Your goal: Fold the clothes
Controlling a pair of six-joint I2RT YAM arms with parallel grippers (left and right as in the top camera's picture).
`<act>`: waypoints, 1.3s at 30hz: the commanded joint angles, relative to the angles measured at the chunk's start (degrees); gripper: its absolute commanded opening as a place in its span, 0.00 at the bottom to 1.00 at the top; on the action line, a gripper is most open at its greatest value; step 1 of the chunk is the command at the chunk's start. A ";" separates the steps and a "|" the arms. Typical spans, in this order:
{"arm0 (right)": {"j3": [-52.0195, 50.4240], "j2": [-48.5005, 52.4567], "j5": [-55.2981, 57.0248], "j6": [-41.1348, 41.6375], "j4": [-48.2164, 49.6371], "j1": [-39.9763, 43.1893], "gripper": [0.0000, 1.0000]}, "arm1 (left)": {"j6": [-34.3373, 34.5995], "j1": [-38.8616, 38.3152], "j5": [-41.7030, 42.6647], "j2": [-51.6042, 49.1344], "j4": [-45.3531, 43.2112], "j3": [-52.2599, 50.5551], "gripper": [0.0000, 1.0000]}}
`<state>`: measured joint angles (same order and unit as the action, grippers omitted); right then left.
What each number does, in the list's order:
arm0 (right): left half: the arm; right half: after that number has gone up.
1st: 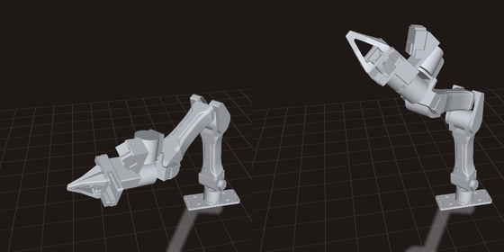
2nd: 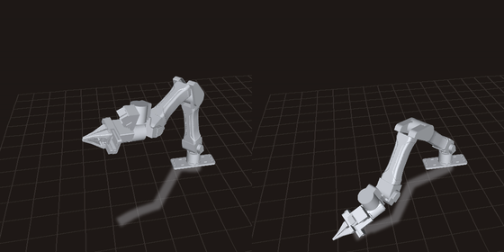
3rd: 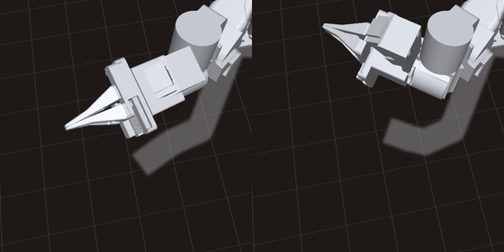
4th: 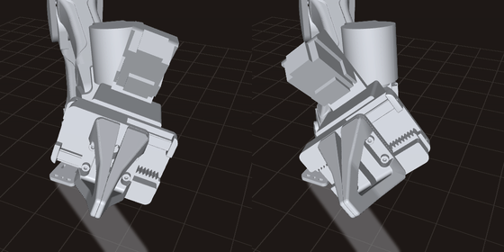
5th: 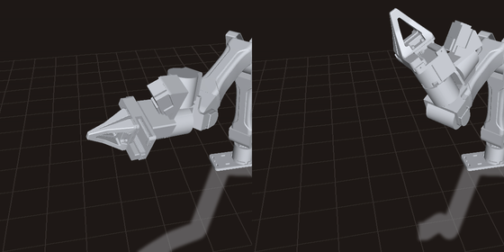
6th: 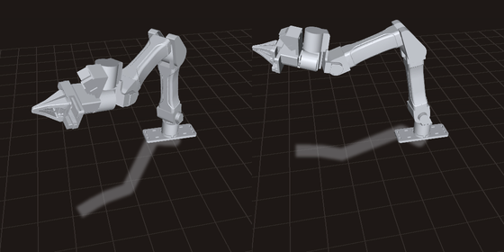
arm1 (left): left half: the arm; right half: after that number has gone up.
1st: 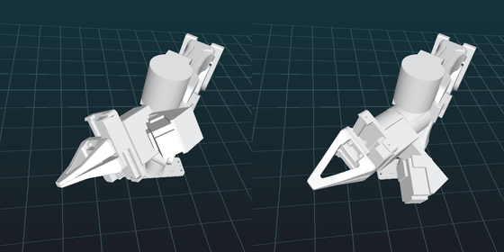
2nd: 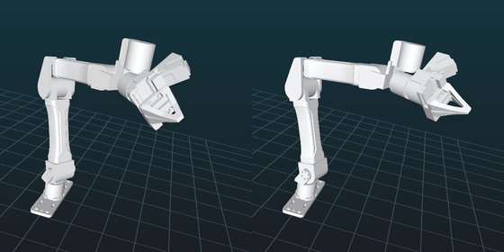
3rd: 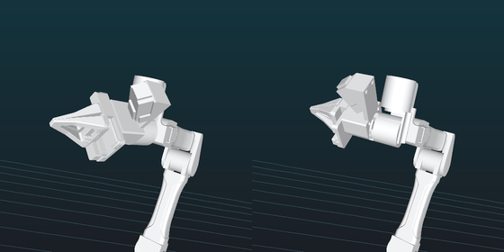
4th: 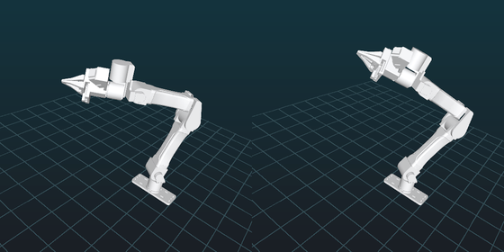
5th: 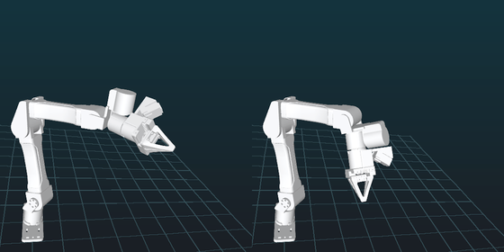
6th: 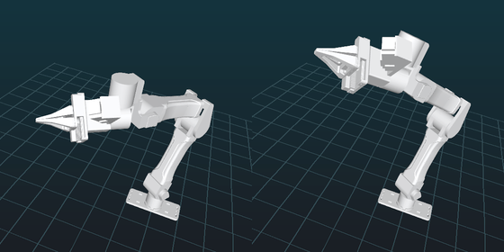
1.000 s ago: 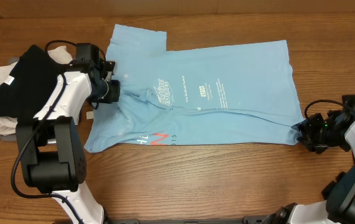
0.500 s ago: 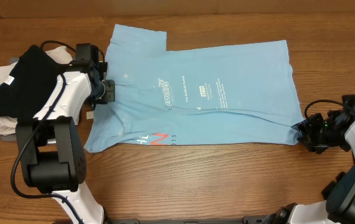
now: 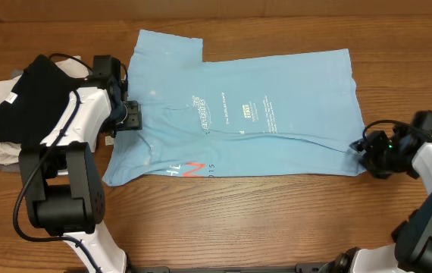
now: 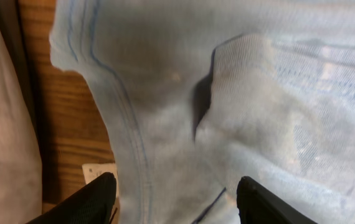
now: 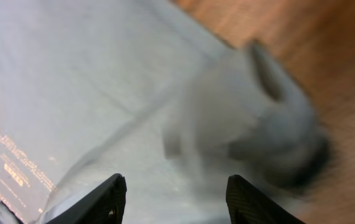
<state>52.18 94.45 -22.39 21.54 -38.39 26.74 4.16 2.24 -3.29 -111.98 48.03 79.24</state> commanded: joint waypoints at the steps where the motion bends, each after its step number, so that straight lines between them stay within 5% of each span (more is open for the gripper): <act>1: -0.44 -1.01 0.44 -0.28 2.05 -1.90 0.51 | 0.59 0.09 -0.07 0.81 0.90 1.29 0.65; 4: -0.48 -1.01 1.49 0.74 2.80 -2.54 0.42 | 0.59 0.09 0.00 0.81 1.60 1.29 0.65; 16: -0.48 -0.98 10.38 3.82 3.19 -2.54 0.49 | 0.04 0.09 5.86 1.49 1.92 2.34 0.66; 29: -0.48 5.29 9.31 9.16 5.97 -2.51 0.47 | -0.11 -0.02 8.46 1.55 13.75 15.87 0.63; 39: 1.38 5.31 9.29 8.04 6.38 -2.51 0.23 | -0.35 -0.02 8.46 1.55 15.52 18.82 0.64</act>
<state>52.16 98.98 -13.08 29.91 -31.38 24.34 4.14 2.24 4.32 -111.92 63.26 96.71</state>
